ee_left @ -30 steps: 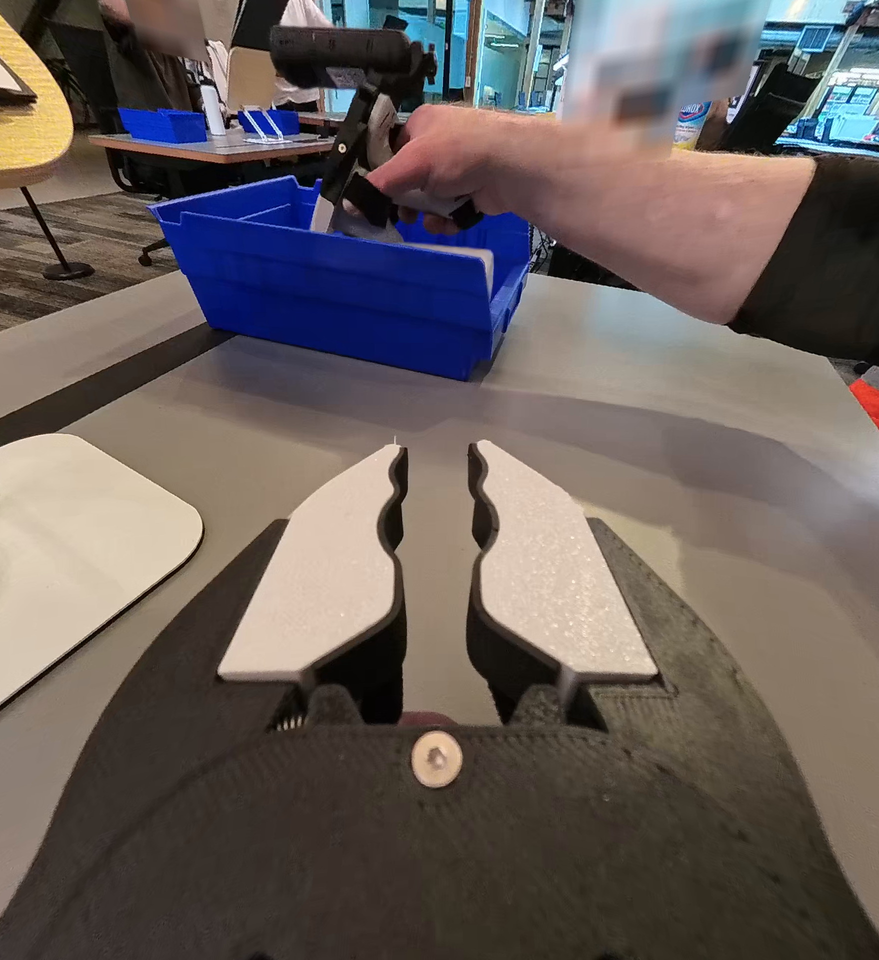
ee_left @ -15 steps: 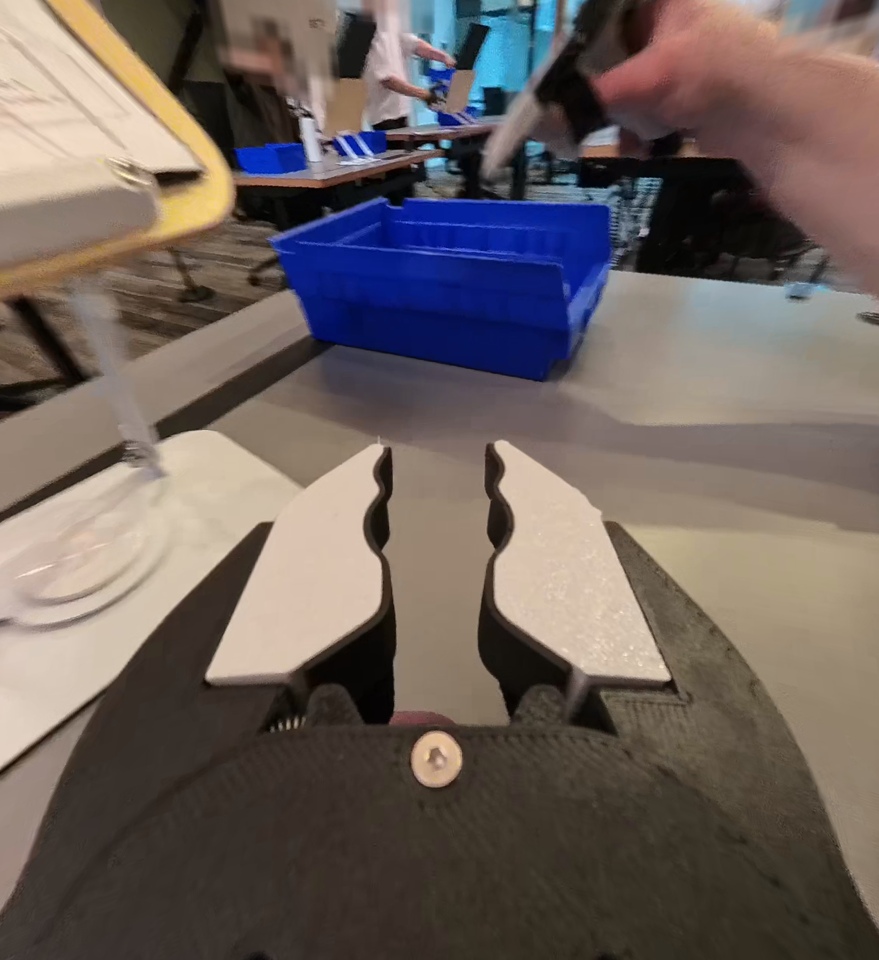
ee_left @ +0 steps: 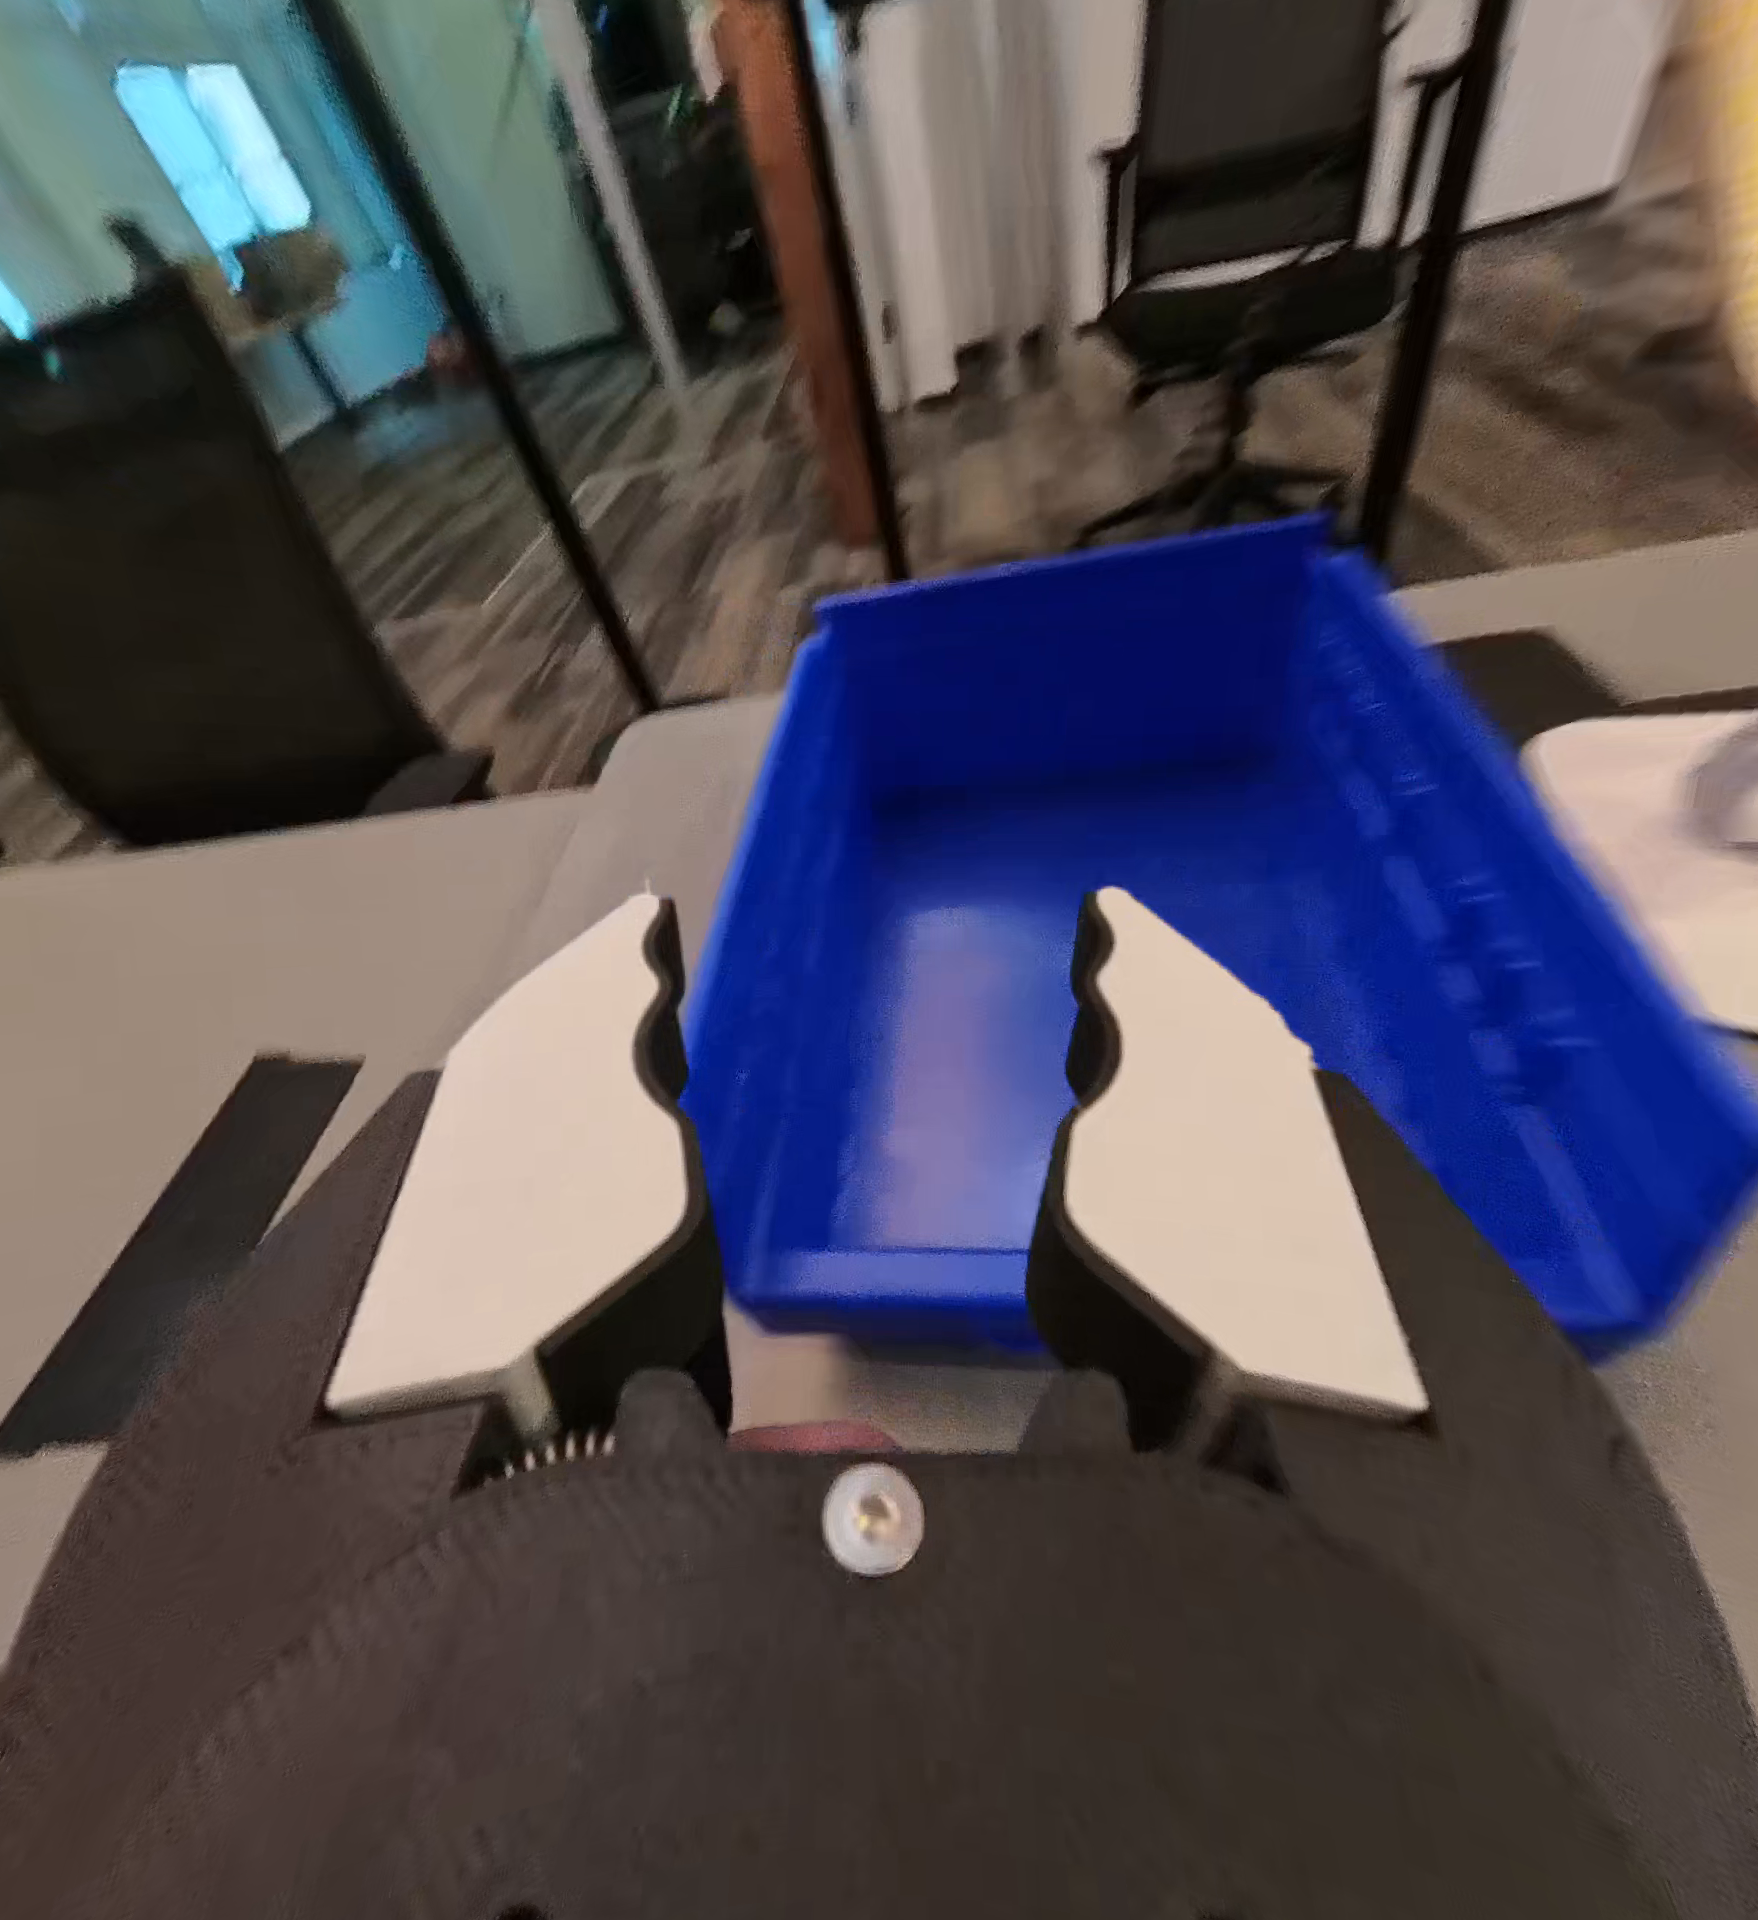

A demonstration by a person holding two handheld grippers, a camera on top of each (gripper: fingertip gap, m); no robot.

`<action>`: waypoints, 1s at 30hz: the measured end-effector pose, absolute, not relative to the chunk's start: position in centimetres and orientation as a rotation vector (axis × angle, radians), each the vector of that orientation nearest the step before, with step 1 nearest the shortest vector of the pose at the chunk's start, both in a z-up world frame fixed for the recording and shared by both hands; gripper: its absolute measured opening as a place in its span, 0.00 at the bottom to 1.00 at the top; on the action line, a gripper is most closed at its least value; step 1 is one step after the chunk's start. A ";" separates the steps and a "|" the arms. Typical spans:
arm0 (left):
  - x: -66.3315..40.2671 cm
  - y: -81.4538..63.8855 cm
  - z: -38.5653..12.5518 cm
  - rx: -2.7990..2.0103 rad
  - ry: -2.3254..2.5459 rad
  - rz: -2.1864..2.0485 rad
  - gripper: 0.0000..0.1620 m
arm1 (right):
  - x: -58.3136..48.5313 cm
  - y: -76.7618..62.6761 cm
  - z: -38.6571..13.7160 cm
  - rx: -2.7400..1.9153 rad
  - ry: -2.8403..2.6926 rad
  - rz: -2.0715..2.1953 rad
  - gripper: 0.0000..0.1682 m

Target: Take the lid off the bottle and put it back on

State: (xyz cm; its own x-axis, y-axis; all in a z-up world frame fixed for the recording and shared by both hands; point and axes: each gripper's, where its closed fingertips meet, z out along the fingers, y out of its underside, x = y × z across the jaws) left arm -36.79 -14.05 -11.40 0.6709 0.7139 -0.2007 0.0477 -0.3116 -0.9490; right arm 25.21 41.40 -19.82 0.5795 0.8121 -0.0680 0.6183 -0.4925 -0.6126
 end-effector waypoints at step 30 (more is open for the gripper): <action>-35.8 -22.0 -20.6 -2.166 -0.375 0.073 0.04 | 26.6 36.4 -22.5 -2.278 -1.409 0.604 0.07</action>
State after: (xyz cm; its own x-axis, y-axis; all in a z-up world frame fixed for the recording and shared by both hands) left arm -35.83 -21.97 -20.57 0.9521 0.2934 0.0859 0.2396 -0.5420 -0.8055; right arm 26.61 36.43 -22.52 0.4006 0.9034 -0.1530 0.7338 -0.4163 -0.5369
